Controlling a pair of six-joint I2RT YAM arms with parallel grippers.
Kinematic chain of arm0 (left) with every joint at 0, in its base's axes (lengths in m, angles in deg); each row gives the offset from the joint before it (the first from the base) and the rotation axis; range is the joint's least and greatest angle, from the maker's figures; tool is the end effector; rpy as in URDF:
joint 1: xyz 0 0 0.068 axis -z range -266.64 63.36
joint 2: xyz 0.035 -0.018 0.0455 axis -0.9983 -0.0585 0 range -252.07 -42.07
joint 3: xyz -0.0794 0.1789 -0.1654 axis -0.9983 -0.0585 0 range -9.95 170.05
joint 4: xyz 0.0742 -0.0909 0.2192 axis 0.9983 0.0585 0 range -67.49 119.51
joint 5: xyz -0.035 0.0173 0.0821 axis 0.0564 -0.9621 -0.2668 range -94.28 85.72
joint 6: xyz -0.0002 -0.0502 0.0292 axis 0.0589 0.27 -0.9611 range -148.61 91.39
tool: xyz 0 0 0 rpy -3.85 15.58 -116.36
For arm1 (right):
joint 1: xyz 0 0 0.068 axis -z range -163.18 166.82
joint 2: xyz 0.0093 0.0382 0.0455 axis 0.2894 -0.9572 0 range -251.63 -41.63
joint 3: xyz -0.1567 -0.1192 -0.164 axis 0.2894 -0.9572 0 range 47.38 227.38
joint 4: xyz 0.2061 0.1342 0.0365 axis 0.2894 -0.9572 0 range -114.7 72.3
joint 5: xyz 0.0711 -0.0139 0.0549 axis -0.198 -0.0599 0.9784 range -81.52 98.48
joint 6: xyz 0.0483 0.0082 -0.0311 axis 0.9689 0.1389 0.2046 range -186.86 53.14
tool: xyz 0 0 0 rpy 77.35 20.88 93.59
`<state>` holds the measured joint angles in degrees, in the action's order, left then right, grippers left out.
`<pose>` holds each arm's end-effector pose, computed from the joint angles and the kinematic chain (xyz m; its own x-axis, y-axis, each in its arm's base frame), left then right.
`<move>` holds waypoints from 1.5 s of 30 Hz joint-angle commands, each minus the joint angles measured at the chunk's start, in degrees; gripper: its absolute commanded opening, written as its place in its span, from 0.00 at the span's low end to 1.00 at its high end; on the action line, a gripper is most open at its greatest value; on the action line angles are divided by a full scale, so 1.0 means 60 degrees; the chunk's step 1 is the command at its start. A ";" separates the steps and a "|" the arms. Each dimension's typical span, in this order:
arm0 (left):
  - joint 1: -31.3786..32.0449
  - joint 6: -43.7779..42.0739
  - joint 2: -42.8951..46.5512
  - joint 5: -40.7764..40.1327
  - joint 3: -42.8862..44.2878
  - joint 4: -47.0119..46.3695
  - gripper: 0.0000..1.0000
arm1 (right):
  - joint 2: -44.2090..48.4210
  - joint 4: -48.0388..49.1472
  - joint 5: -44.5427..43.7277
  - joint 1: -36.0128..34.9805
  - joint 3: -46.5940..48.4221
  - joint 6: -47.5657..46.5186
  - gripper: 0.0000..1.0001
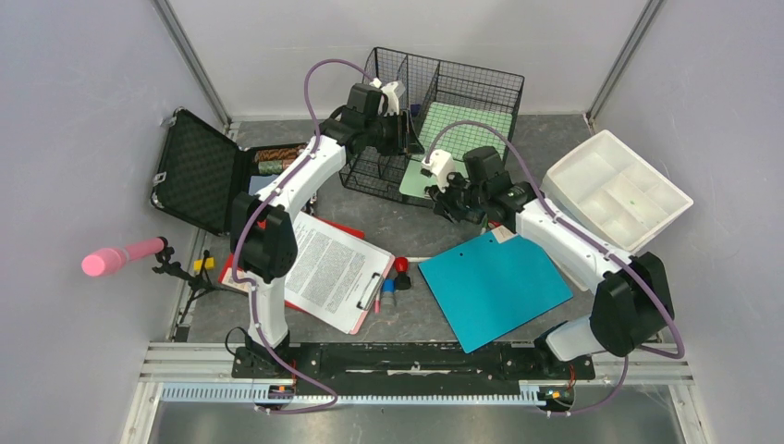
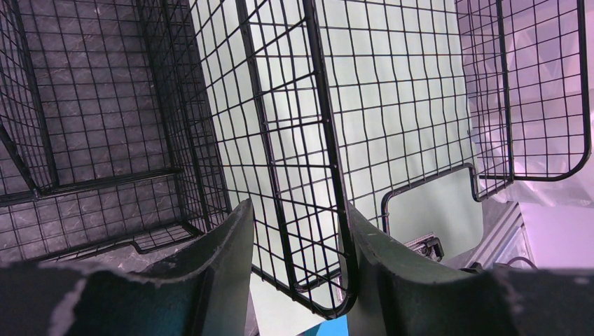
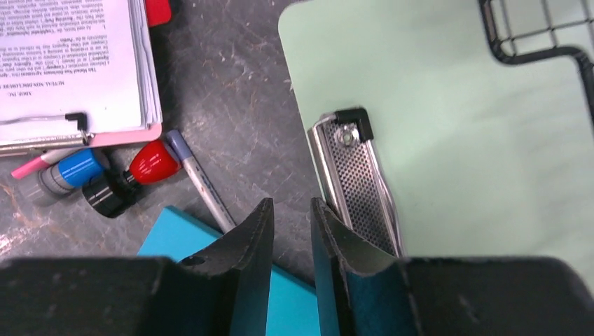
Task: Organize the desk
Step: Place the folder in the storage box.
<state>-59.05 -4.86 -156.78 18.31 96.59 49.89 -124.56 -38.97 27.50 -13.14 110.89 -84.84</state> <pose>0.3932 -0.2237 0.2989 -0.7554 -0.0247 -0.6548 0.4375 0.7250 -0.5320 0.2648 0.1684 0.2642 -0.3256 -0.5245 -0.7867 -0.8271 0.5611 -0.0318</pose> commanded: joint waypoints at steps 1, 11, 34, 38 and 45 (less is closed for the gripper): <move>0.0156 0.0067 -0.0199 0.0817 -0.0219 0.0551 0.02 | -0.0124 0.0794 -0.0875 -0.0002 0.0691 -0.0066 0.31; 0.0155 0.0041 -0.0111 0.0922 -0.0410 0.0531 0.02 | -0.0335 0.1480 -0.1337 0.0144 0.0669 0.0468 0.29; 0.0120 -0.0032 -0.0114 0.0818 -0.0270 0.0520 0.04 | -0.0093 0.2674 -0.1629 0.0206 0.0113 -0.0278 0.35; 0.0069 -0.0069 -0.0168 0.0820 -0.0112 0.0605 0.16 | 0.0399 0.1964 -0.1100 0.0206 0.0112 -0.0302 0.46; -0.0079 -0.0248 -0.0150 0.0789 0.0304 0.0700 0.41 | 0.1696 0.0883 -0.0786 0.0203 0.0080 -0.0655 0.60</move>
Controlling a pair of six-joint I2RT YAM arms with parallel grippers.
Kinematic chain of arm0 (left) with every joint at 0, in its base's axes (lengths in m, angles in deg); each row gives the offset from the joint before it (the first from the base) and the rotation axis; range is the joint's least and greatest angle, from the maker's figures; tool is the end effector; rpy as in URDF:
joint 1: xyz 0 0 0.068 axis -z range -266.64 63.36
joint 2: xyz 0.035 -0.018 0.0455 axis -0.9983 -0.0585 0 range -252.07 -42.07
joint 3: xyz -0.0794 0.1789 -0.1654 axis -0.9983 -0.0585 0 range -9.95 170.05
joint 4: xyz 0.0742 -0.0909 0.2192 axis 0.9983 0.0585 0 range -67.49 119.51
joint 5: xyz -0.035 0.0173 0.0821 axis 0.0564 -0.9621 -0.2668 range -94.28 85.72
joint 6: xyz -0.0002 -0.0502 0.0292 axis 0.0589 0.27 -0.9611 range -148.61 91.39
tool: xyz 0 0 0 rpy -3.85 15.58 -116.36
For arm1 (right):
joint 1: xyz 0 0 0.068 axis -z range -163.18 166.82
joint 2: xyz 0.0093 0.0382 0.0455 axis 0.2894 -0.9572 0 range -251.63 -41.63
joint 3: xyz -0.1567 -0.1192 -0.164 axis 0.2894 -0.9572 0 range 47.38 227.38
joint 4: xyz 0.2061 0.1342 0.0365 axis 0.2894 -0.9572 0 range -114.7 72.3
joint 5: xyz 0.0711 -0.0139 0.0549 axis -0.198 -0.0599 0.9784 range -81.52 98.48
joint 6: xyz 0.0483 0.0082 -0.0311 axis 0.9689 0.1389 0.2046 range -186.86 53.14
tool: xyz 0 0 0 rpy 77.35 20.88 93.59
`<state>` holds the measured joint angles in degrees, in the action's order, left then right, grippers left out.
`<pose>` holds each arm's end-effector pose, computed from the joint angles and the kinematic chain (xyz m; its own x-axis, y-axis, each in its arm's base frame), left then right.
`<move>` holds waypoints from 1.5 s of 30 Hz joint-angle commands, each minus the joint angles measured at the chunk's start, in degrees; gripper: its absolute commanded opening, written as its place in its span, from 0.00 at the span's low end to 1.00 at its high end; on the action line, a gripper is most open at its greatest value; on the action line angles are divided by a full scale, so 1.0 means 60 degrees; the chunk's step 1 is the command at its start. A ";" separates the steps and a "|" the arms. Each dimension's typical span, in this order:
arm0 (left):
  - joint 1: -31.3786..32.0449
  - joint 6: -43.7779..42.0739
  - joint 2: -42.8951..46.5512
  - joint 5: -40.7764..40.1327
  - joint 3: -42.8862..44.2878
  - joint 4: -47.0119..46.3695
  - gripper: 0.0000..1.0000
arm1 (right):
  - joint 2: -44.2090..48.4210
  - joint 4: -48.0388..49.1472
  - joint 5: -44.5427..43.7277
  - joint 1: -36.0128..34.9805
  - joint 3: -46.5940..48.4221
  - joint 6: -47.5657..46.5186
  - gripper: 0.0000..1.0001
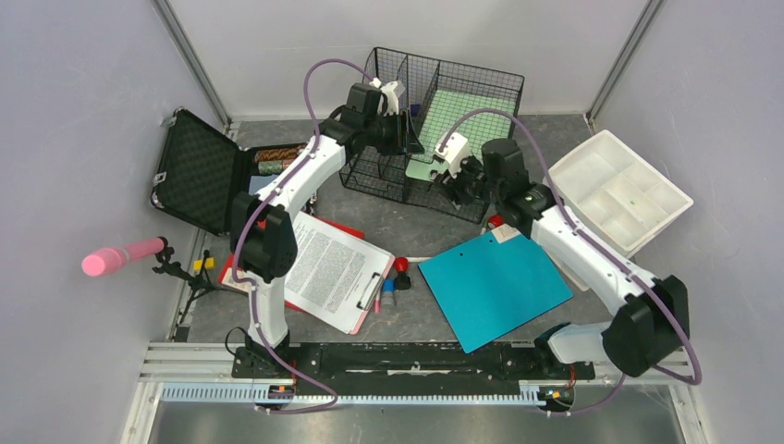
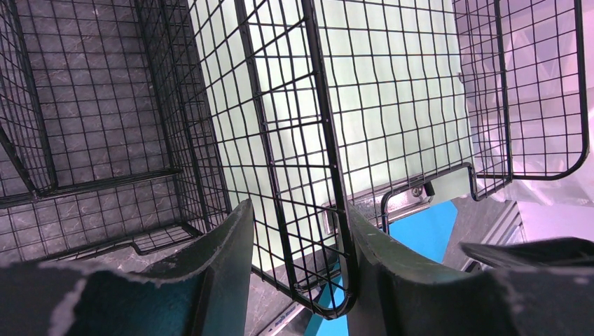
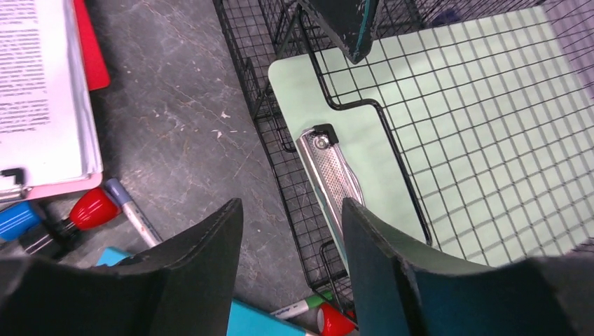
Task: Organize the desk
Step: Place the folder in the storage box, then pick up the folder from the center of the board.
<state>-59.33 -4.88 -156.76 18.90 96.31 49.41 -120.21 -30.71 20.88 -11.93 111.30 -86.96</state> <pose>0.3943 -0.2222 0.2983 -0.7549 -0.0264 -0.6553 0.4406 0.7197 -0.5366 0.2687 0.1577 0.3017 -0.1638 -0.4727 -0.8659 -0.7377 0.6414 -0.2106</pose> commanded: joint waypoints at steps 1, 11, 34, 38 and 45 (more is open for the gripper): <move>-0.0053 -0.0290 -0.0138 0.0708 0.0428 0.0805 0.46 | 0.1151 -0.0592 0.0226 0.0014 -0.0004 -0.0357 0.62; -0.0621 -0.1280 0.1045 -0.0051 0.0478 0.0806 0.99 | 0.2385 -0.1919 0.1366 0.0003 -0.0766 -0.1620 0.69; -0.3651 -1.0257 1.0403 -0.2188 -0.8833 0.4481 1.00 | -0.3247 -0.0117 0.1809 -0.3179 0.0919 0.0401 0.85; -0.3658 -1.2141 1.1802 -0.2233 -0.9554 0.5440 1.00 | -0.3819 -0.0148 0.2093 -0.3174 0.1462 0.0666 0.87; -0.3644 -1.3637 1.2559 -0.2477 -1.0729 0.6152 1.00 | -0.4643 -0.0662 0.2285 -0.3162 0.2124 0.0958 0.88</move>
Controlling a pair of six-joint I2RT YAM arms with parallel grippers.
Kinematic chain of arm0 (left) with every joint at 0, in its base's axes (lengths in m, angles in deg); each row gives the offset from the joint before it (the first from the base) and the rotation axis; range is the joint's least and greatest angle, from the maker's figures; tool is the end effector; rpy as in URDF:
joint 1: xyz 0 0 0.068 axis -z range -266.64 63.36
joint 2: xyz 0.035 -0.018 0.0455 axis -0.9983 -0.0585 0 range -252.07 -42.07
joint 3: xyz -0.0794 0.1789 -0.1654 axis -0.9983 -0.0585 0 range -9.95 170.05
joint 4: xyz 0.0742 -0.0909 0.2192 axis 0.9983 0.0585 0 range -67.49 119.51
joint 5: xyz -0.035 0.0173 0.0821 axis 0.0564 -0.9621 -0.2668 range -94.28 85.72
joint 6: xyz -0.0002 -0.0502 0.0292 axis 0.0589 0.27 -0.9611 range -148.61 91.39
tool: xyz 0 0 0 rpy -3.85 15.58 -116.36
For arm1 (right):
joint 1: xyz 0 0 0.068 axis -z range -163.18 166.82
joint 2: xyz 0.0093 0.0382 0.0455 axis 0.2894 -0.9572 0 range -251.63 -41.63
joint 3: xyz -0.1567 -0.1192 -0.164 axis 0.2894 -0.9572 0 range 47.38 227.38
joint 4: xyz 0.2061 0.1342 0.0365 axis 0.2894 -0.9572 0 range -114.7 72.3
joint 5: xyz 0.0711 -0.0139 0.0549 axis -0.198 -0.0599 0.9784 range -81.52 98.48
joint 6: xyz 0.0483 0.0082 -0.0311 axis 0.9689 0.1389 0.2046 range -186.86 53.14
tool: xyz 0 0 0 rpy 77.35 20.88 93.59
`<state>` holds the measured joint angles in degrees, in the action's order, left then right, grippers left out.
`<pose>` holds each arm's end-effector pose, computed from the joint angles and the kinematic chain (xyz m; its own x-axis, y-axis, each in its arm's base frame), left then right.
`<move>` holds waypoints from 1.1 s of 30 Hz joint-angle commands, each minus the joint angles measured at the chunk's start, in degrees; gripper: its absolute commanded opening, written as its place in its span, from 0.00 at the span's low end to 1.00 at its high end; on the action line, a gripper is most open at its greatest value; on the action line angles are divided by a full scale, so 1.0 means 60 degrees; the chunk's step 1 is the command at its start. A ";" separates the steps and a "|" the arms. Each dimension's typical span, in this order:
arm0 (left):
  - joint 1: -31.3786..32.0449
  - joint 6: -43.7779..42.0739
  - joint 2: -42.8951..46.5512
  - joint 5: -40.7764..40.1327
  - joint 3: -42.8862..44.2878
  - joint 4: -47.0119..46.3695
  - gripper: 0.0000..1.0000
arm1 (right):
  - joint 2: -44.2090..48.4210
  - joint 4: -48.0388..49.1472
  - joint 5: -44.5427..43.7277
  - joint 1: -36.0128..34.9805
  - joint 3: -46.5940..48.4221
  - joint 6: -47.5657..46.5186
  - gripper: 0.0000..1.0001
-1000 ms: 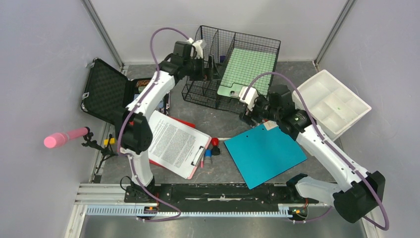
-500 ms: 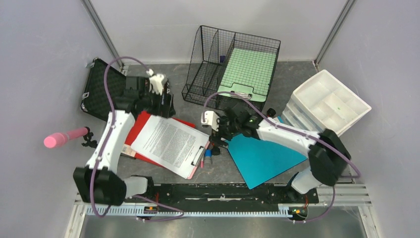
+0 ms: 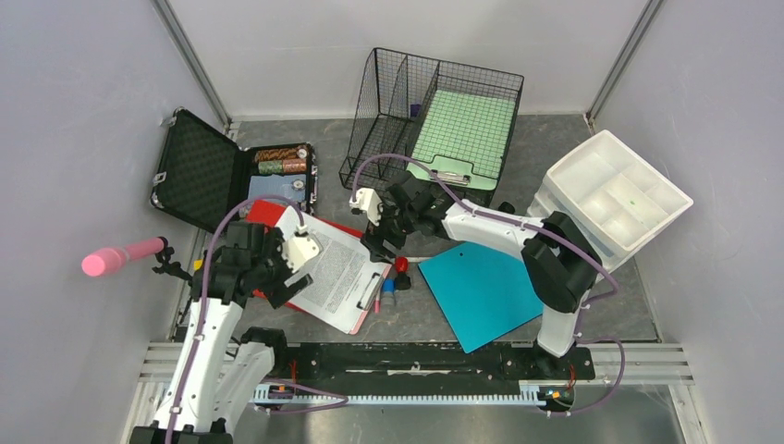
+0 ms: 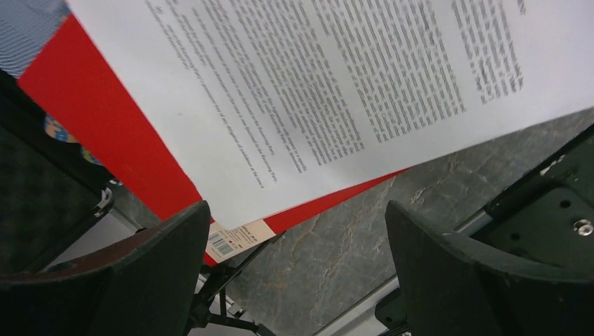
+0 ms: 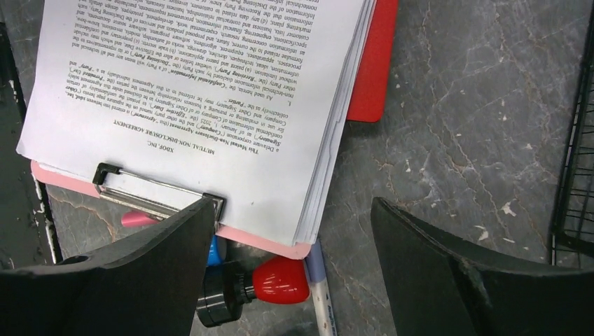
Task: Organize the desk
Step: Pick up the folder from the center of the board.
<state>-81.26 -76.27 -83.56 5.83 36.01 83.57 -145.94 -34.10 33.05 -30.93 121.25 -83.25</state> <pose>0.1231 -0.0191 0.2589 -0.4203 0.7706 -0.4792 0.7414 0.5961 0.3083 0.2475 0.2983 0.2056 -0.2267 -0.6313 -0.7417 -0.9677 0.2323 0.0981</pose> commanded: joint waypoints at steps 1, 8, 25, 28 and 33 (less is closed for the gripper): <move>0.0010 -0.1879 0.0523 -0.0304 -0.0868 0.0366 1.00 | -0.0442 -0.0151 0.0241 0.0004 0.0519 0.0339 0.88; 0.0010 -0.2176 0.1168 -0.0248 -0.1879 -0.0360 1.00 | -0.1021 -0.0634 0.0562 0.0143 0.0945 0.0501 0.88; 0.0027 -0.1701 0.1142 -0.0353 -0.3103 -0.2119 1.00 | -0.1870 -0.0855 0.2810 0.0492 0.1238 0.0692 0.82; 0.0026 -0.1479 0.1069 -0.0224 -0.3205 -0.2348 1.00 | -0.1811 -0.0848 0.3312 0.0573 0.1296 0.0807 0.76; 0.0058 -0.1116 0.0789 -0.0261 -0.3295 -0.2836 1.00 | -0.1774 -0.0850 0.3856 0.0843 0.1464 0.0950 0.62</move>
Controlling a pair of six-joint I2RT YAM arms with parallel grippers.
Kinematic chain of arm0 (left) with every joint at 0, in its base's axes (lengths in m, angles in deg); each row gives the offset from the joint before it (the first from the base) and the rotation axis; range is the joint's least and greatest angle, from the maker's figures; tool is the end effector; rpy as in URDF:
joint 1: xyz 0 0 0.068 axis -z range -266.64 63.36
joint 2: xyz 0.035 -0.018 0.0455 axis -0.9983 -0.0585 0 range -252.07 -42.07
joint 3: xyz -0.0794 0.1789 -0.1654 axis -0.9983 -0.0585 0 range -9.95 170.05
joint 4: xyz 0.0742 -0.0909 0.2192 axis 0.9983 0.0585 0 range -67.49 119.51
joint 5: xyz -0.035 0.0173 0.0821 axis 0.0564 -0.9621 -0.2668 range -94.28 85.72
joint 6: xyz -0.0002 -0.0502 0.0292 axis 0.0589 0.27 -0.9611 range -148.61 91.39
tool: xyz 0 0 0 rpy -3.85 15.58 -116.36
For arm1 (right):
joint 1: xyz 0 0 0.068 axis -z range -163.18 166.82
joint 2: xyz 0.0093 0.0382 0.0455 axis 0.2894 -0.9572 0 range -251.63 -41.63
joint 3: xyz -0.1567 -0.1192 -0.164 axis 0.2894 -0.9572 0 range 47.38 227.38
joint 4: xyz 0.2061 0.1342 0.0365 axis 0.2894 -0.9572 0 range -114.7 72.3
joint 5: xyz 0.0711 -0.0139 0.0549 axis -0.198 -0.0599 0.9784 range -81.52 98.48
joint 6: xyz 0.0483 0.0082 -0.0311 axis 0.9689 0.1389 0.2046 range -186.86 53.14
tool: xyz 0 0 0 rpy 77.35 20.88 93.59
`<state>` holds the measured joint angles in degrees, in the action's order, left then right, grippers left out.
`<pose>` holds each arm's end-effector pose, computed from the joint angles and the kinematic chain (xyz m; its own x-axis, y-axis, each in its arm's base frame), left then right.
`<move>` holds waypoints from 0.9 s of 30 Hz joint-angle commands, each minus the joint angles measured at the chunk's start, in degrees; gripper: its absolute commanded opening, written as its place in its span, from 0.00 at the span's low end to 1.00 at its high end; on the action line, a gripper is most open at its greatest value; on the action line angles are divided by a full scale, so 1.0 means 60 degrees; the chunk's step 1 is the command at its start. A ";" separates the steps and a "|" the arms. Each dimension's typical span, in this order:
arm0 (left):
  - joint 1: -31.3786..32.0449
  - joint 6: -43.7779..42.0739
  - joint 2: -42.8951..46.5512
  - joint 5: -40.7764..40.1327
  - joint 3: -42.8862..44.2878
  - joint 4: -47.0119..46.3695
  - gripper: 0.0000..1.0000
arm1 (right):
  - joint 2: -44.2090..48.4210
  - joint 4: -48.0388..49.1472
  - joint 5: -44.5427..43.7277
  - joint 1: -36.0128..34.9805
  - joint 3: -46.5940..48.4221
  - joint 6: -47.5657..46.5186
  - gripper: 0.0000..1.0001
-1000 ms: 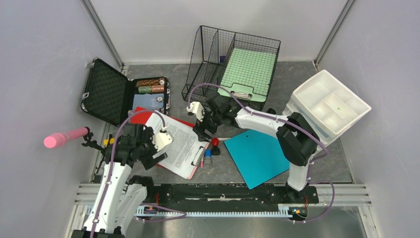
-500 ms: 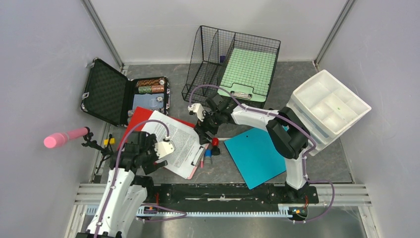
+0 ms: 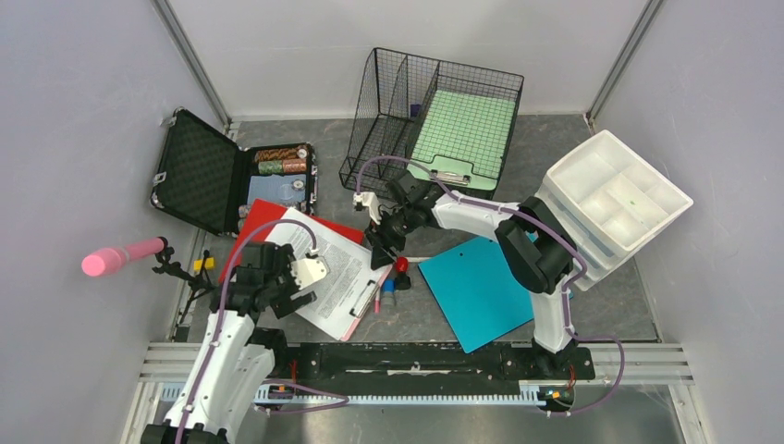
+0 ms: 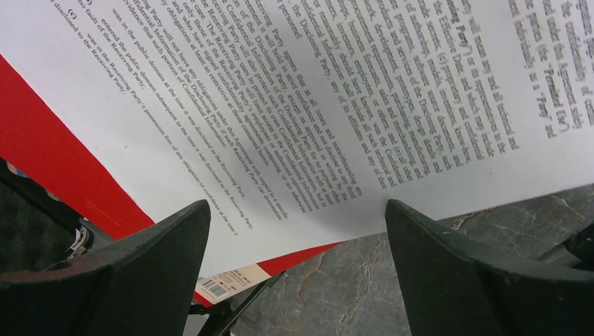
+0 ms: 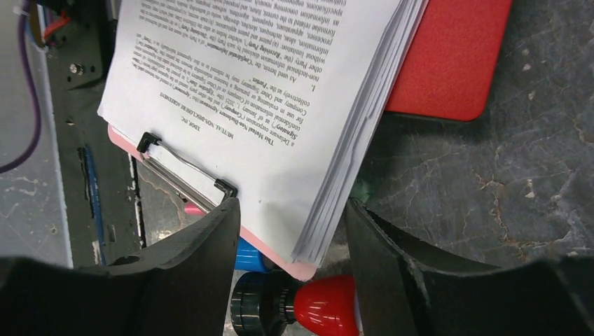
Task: Organize the desk
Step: Pick up the folder from the center of the board.
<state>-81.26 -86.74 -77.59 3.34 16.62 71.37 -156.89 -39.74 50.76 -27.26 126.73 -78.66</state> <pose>0.1173 -0.0167 0.1826 -0.3061 0.8744 -0.3766 0.8018 0.4500 0.3932 0.2702 0.3007 0.1609 -0.4384 -0.6352 -0.6359 -0.8793 0.1566 0.4498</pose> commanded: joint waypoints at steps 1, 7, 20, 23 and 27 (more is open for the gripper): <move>0.0071 0.0667 -0.0255 0.0151 -0.0088 -0.0853 1.00 | 0.0050 0.0094 0.0988 0.0292 0.0568 0.0213 0.61; 0.0098 0.0569 -0.0287 -0.0081 -0.0160 -0.0826 1.00 | -0.0077 0.0095 0.0642 0.0420 0.0530 0.0198 0.65; 0.0100 -0.0883 0.0368 0.0627 0.1193 0.2822 1.00 | -0.0308 -0.0012 0.0652 0.0401 0.0557 0.0110 0.76; 0.0101 -0.1245 0.0687 0.0158 0.0523 0.2447 1.00 | -0.0383 0.0008 0.0751 0.0409 0.0573 0.0161 0.77; 0.0098 -0.1520 0.1062 0.0061 -0.0134 0.1923 1.00 | -0.0446 0.0037 0.0859 0.0378 0.0552 0.0241 0.77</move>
<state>-80.78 -91.17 -73.09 4.63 19.46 81.51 -158.90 -39.67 53.82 -24.70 128.07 -77.59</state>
